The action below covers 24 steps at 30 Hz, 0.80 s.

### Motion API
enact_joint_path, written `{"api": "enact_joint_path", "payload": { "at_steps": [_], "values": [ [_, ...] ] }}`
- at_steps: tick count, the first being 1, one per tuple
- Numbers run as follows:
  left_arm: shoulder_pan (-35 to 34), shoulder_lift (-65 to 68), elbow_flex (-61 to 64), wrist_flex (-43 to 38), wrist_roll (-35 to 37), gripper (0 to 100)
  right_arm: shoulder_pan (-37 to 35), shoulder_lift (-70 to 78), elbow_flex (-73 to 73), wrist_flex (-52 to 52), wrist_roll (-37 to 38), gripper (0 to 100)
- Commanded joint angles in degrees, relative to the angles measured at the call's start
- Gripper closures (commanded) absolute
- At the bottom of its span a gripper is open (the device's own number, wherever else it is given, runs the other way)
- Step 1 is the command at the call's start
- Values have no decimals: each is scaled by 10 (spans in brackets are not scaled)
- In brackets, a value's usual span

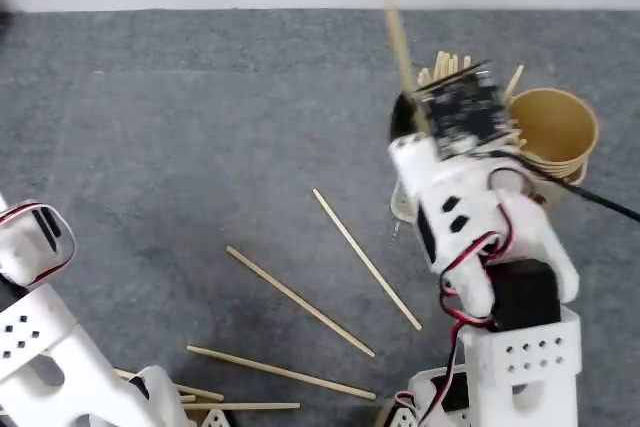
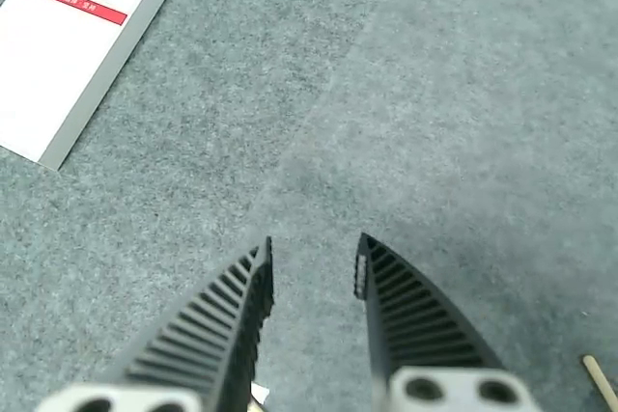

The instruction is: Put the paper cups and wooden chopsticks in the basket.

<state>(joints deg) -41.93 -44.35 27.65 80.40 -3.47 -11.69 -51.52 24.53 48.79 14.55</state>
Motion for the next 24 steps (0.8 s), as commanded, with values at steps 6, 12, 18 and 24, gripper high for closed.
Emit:
{"api": "enact_joint_path", "payload": {
  "at_steps": [6,12,18,24],
  "values": [
    [-4,-17,-5,0,-5,859,86,-14,176,-291,-21,991],
    [-4,-17,-5,0,-5,859,116,-12,285,-378,-23,991],
    [-4,-17,-5,0,-5,859,121,-14,288,-375,-25,846],
    [-4,-18,2,-2,-5,859,112,-38,242,-308,-25,870]
  ]
}}
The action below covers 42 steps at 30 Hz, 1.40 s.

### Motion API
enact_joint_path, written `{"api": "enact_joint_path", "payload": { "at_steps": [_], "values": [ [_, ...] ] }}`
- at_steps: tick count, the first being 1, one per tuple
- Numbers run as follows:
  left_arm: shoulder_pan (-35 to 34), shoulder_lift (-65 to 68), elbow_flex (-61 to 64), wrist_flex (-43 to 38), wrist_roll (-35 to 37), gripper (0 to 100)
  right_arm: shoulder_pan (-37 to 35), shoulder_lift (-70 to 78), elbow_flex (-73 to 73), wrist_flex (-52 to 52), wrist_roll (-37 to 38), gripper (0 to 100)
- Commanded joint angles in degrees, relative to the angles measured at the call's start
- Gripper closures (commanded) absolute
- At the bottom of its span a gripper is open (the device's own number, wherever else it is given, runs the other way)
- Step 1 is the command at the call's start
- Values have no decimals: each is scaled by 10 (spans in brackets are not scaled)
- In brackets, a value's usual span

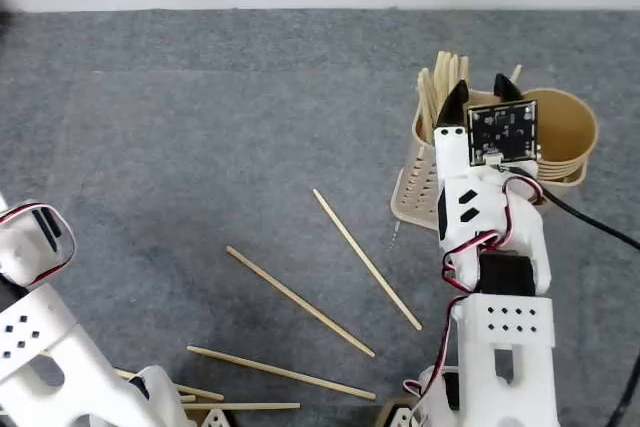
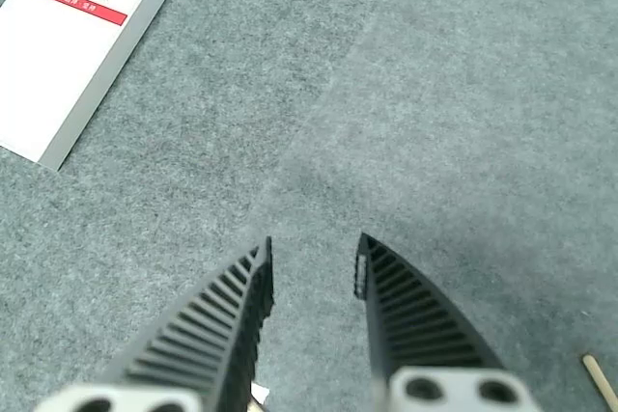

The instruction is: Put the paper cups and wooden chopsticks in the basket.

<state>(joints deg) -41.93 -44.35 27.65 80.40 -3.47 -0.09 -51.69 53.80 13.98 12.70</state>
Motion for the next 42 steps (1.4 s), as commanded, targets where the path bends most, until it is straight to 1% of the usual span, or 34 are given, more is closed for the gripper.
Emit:
{"api": "enact_joint_path", "payload": {
  "at_steps": [1,3,7,13,18,20,21,23,26,30,34,35,36,39,40,42],
  "values": [
    [-4,-18,6,-3,-5,859,-13,-45,-60,71,-6,868],
    [-4,-17,11,-3,-6,859,-30,-69,-76,141,-6,869],
    [-4,-18,14,0,-6,859,-96,-124,-92,287,-4,873],
    [-4,-18,16,1,-21,859,-233,-153,-93,488,-4,873],
    [-4,-16,16,10,-23,859,-331,-124,-93,611,-5,873],
    [-4,-15,16,18,-25,859,-353,-107,-93,646,-6,873],
    [-4,-14,16,23,-37,859,-358,-98,-93,658,-6,873],
    [-4,-14,16,33,-91,859,-360,-82,-92,676,-6,873],
    [-4,-13,15,44,-200,862,-359,-66,-92,691,-6,873],
    [-4,-13,16,81,-389,863,-359,-65,-78,684,-7,873],
    [-4,-18,14,166,-576,863,-358,-65,-53,661,-7,873],
    [-4,-18,13,186,-604,863,-358,-65,-47,659,-7,873],
    [-5,-18,12,202,-615,863,-358,-65,-42,658,-11,873],
    [-28,-16,15,200,-621,863,-358,-66,-36,655,-45,873],
    [-38,-15,15,200,-633,863,-358,-67,-36,655,-52,873],
    [-52,-15,20,201,-680,863,-358,-67,-36,655,-55,873]
  ]
}}
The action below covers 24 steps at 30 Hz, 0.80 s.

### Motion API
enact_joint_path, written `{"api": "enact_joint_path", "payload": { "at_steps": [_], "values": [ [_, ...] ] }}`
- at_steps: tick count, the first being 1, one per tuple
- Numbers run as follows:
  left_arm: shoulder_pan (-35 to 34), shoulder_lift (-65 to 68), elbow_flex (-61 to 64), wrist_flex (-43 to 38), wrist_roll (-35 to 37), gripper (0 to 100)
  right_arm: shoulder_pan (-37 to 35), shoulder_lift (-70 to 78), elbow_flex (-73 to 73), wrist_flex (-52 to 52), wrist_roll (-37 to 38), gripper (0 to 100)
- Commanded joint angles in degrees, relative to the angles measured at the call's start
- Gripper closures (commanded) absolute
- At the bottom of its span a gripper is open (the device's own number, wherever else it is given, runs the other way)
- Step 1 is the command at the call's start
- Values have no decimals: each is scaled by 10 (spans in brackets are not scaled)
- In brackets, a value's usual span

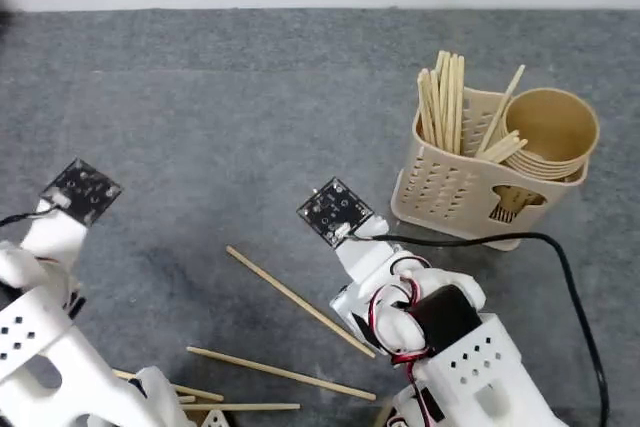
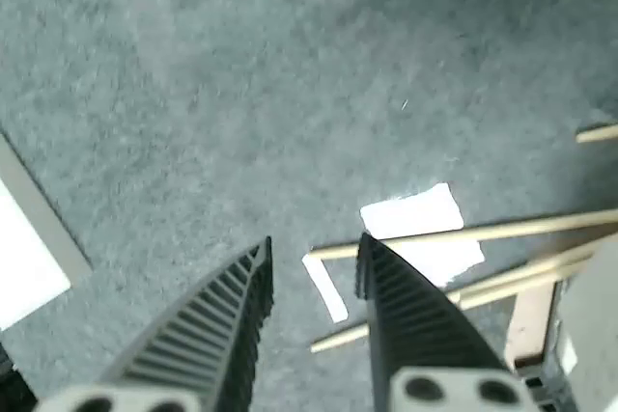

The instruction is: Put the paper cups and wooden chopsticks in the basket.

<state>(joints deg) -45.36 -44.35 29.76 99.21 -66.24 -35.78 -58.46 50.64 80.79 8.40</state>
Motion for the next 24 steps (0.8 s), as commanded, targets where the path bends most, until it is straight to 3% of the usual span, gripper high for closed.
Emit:
{"api": "enact_joint_path", "payload": {
  "at_steps": [1,14,24],
  "values": [
    [-28,-18,10,13,-76,863,-1,0,-4,-13,-11,873],
    [-152,-18,207,11,-385,863,0,6,-8,-22,-14,873],
    [-154,-12,270,-13,-437,858,0,6,-8,-21,-14,873]
  ]
}}
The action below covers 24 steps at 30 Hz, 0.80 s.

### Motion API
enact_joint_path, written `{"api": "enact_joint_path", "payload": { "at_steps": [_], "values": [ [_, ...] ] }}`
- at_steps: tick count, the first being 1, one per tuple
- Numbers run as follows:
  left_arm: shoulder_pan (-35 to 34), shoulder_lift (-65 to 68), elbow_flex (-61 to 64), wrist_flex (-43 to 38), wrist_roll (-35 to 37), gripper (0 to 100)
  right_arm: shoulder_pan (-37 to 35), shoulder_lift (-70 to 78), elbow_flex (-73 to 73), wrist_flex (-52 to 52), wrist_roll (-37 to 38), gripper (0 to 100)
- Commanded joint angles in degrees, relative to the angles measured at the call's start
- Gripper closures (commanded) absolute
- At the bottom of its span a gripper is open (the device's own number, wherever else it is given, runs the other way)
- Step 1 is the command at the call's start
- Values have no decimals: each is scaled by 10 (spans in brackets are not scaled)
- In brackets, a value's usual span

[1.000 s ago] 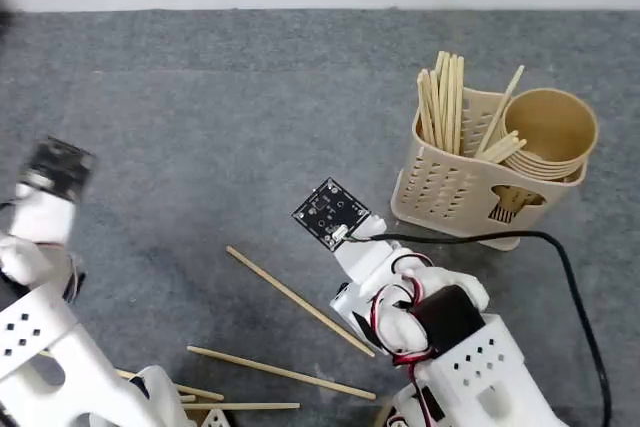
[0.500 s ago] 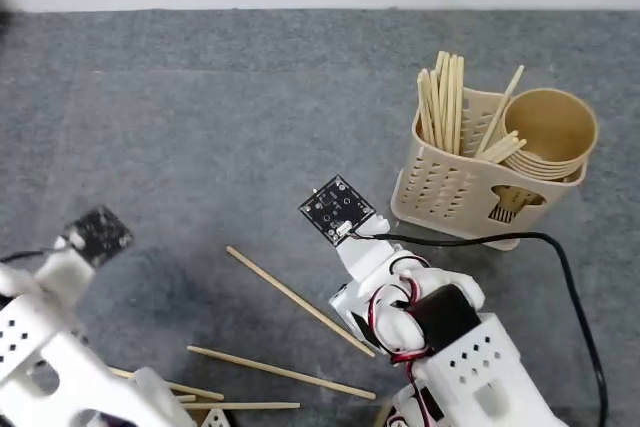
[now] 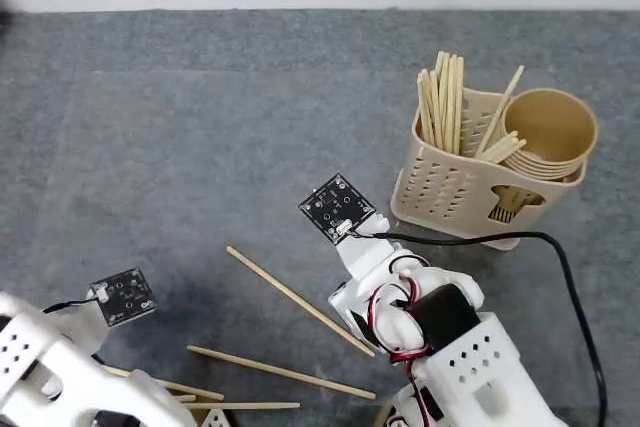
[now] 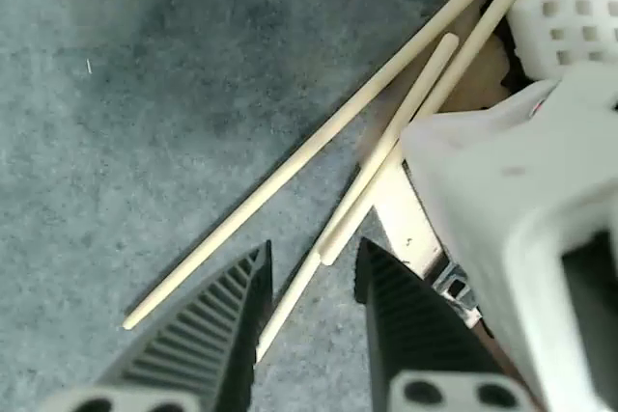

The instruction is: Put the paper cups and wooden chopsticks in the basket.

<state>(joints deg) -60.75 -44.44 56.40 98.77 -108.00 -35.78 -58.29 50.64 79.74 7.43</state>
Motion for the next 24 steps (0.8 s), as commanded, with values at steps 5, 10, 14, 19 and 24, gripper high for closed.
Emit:
{"api": "enact_joint_path", "payload": {
  "at_steps": [5,10,14,19,24],
  "values": [
    [0,-11,44,-55,-41,817,0,4,-8,-10,-4,873],
    [0,-11,80,-105,-41,812,0,4,-8,-10,-3,873],
    [1,-11,98,-118,-42,811,0,4,-8,-11,-3,873],
    [13,-11,101,-118,-43,810,0,4,-8,-11,-2,873],
    [46,-11,107,-118,-38,810,0,4,-8,-11,-2,873]
  ]
}}
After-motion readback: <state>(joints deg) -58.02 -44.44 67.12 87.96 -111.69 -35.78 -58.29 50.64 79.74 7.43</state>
